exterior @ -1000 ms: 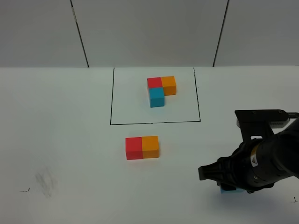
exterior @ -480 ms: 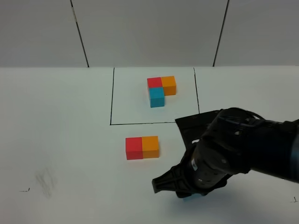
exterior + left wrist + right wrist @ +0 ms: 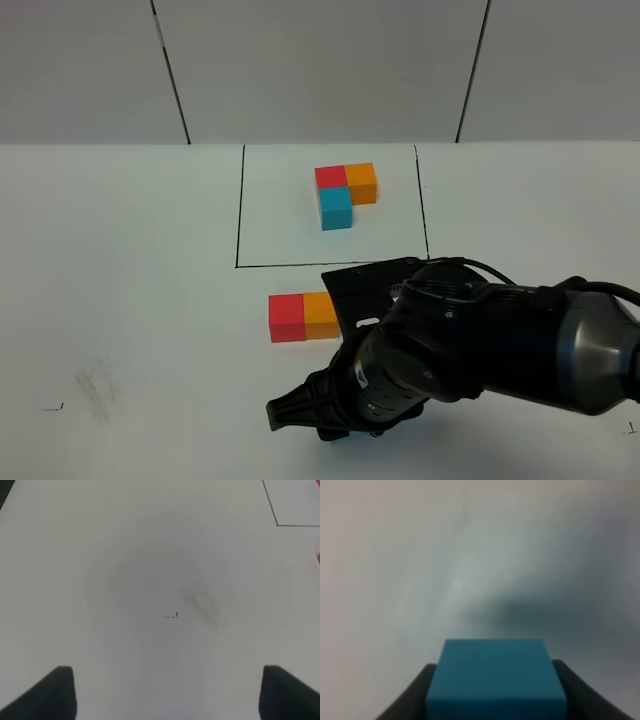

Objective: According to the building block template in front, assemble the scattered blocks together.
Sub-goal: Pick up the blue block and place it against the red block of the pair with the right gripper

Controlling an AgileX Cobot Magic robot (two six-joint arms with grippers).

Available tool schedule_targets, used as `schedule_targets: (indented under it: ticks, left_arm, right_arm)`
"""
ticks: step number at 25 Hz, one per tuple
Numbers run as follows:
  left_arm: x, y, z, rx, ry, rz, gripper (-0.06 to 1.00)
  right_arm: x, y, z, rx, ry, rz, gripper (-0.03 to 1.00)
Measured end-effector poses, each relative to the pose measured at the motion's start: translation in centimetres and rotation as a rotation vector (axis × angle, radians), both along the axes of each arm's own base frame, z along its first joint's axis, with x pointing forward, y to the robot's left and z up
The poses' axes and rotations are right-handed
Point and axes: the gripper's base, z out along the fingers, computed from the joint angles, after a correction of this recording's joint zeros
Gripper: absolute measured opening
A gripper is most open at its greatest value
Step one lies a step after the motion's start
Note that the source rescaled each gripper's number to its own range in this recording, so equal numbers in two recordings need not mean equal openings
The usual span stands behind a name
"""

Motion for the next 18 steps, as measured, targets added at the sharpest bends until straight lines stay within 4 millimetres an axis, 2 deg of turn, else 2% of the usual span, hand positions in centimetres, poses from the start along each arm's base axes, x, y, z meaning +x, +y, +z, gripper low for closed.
schedule_targets:
  ticks: [6,18]
  left_arm:
    - [0.0,0.0,0.0,0.000,0.000,0.000,0.85]
    - [0.0,0.0,0.0,0.001,-0.001,-0.001,0.85]
  right_arm:
    - [1.2,2.6,0.8,-0.002,-0.022,0.061,0.00]
    - [4.8,7.6,-1.6,-0.115,-0.001,0.137,0.00]
